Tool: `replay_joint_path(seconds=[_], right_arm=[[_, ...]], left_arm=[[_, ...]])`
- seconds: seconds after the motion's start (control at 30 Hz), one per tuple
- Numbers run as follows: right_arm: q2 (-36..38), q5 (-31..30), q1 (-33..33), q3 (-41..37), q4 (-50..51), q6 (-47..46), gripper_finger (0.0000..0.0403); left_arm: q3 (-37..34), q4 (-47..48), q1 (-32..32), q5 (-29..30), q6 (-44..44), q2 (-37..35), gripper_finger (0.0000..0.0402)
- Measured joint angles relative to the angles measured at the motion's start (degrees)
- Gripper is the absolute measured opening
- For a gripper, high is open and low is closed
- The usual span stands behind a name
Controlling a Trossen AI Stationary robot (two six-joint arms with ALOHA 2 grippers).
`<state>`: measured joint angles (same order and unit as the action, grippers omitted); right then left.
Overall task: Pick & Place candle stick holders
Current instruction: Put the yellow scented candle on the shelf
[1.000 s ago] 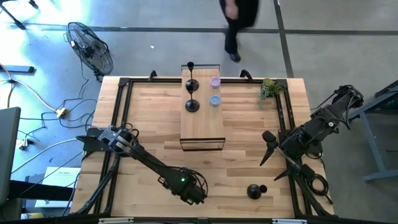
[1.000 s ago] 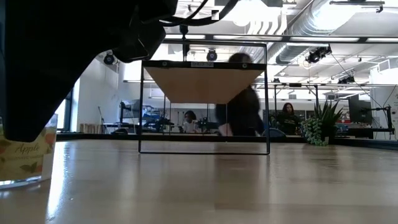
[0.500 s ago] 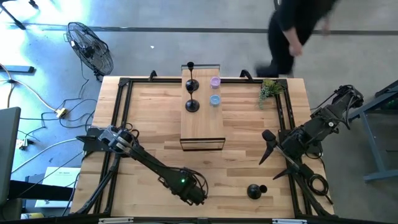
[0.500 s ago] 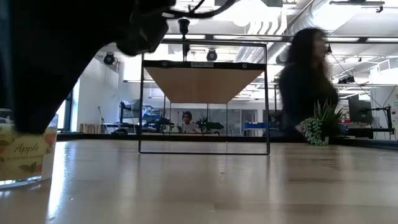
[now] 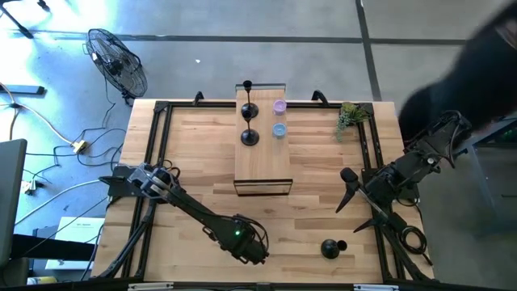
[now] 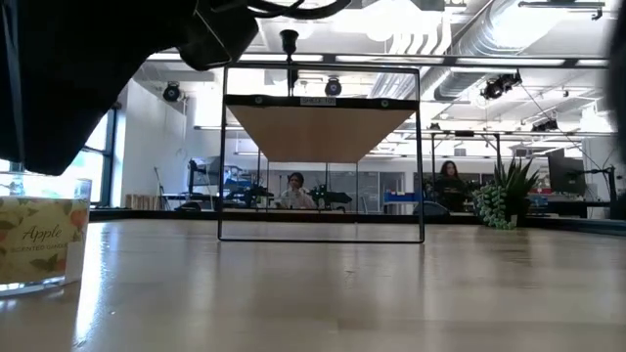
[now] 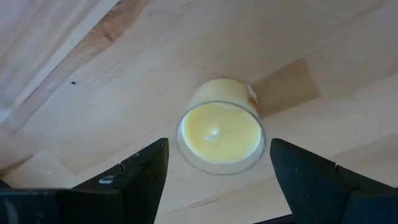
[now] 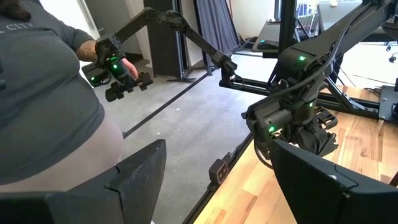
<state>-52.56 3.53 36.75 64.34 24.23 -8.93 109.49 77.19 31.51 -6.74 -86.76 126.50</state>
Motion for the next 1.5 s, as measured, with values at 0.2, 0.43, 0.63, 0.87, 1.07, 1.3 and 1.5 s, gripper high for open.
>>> replay_joint_path(seconds=[0.2,0.43,0.63,0.87,1.07,1.3,1.5], right_arm=[[0.0,0.0,0.0,0.0,0.0,0.0,0.0281],[0.0,0.0,0.0,0.0,0.0,0.1,0.0281],[0.0,0.0,0.0,0.0,0.0,0.4,0.0281],[0.0,0.0,0.0,0.0,0.1,0.4,0.0281],[0.0,0.0,0.0,0.0,0.1,0.4,0.0281],[0.0,0.1,0.0,0.0,0.1,0.5,0.0281],[0.0,0.1,0.0,0.0,0.1,0.5,0.0281]], left_arm=[[0.0,0.1,0.0,0.0,-1.3,0.0,0.0273],[0.0,0.2,0.0,-2.3,-0.4,0.0,0.0273],[0.0,-4.8,0.0,-3.8,2.7,0.0,0.0273],[0.0,-0.5,0.0,-1.4,1.9,0.0,0.0273],[0.0,1.8,0.0,-0.2,1.4,0.0,0.0273],[0.0,1.2,0.0,-0.3,1.8,0.0,0.0273],[0.0,-1.8,0.0,-3.4,5.4,0.0,0.0273]])
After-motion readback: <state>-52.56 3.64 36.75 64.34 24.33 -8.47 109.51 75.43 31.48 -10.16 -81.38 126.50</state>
